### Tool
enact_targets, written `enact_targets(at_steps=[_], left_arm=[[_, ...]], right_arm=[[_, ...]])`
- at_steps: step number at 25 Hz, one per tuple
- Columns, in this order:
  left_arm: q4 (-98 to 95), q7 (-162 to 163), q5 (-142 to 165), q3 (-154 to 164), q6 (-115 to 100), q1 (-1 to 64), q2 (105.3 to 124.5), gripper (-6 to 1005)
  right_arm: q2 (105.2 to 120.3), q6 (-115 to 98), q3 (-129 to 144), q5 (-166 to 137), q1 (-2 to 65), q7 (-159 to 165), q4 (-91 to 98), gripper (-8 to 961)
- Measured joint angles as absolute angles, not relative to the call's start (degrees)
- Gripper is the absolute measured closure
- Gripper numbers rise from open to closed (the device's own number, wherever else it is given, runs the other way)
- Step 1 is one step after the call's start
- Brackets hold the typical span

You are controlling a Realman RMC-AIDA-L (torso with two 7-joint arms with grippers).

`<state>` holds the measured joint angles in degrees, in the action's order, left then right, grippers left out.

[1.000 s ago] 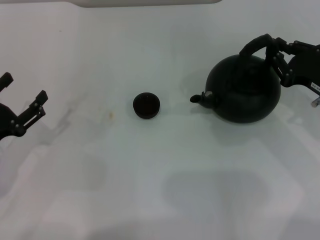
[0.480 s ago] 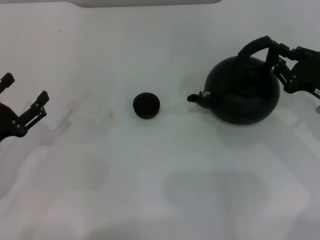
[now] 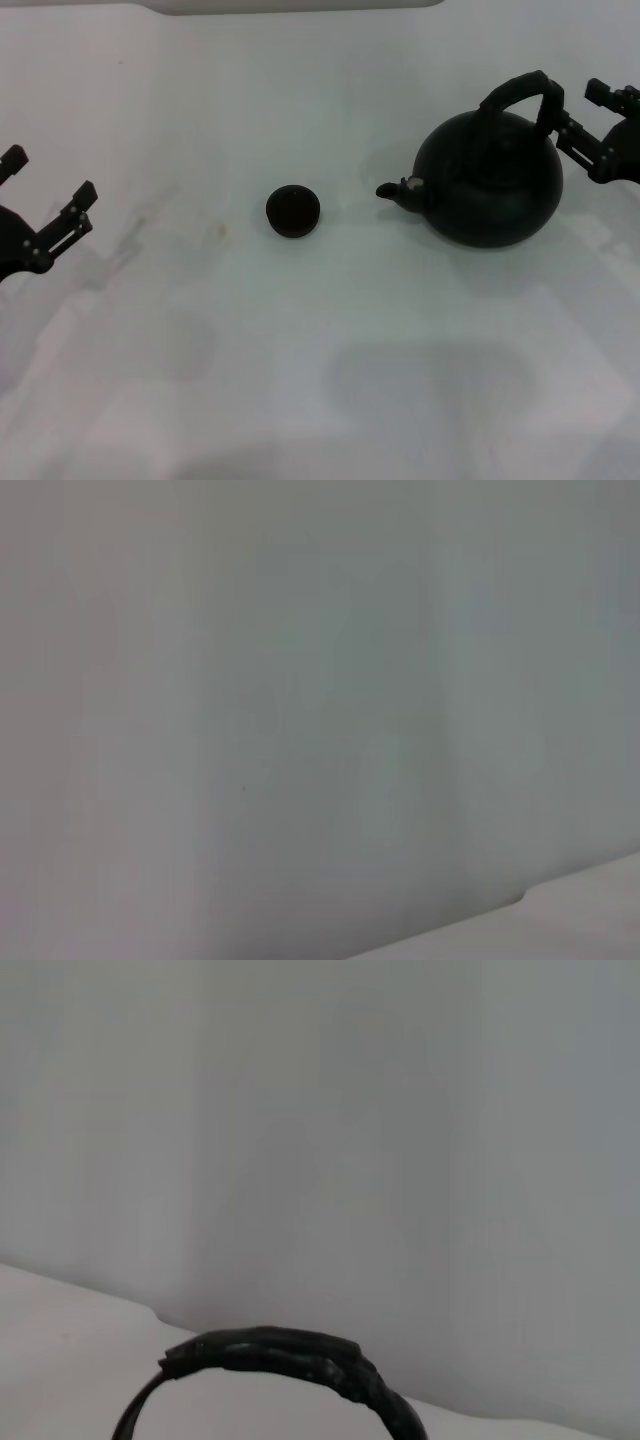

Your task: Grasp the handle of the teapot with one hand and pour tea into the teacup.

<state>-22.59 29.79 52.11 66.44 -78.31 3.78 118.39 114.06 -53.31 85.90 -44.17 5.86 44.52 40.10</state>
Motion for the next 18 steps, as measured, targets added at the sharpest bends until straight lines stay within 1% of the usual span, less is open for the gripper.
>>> enact_targets(at_steps=[2, 7, 13, 18], left_arm=[[-22.59, 29.8, 52.11, 66.43, -78.31, 3.77, 118.39, 127], [-22.59, 29.79, 52.11, 66.43, -78.31, 3.7, 118.39, 127], [-22.59, 29.79, 52.11, 66.17, -78.31, 3.69, 118.39, 127], [-22.65, 29.54, 51.9, 66.03, -78.31, 3.76, 118.38, 126]], right_arm=[[113.85, -53.61, 85.84, -44.17, 5.63, 44.63, 40.06, 411], [112.78, -56.26, 85.7, -44.23, 4.89, 45.39, 39.57, 162], [111.08, -63.8, 84.61, -44.23, 4.0, 47.91, 37.1, 142], [110.75, -72.25, 77.83, -44.3, 3.06, 46.91, 31.77, 126]])
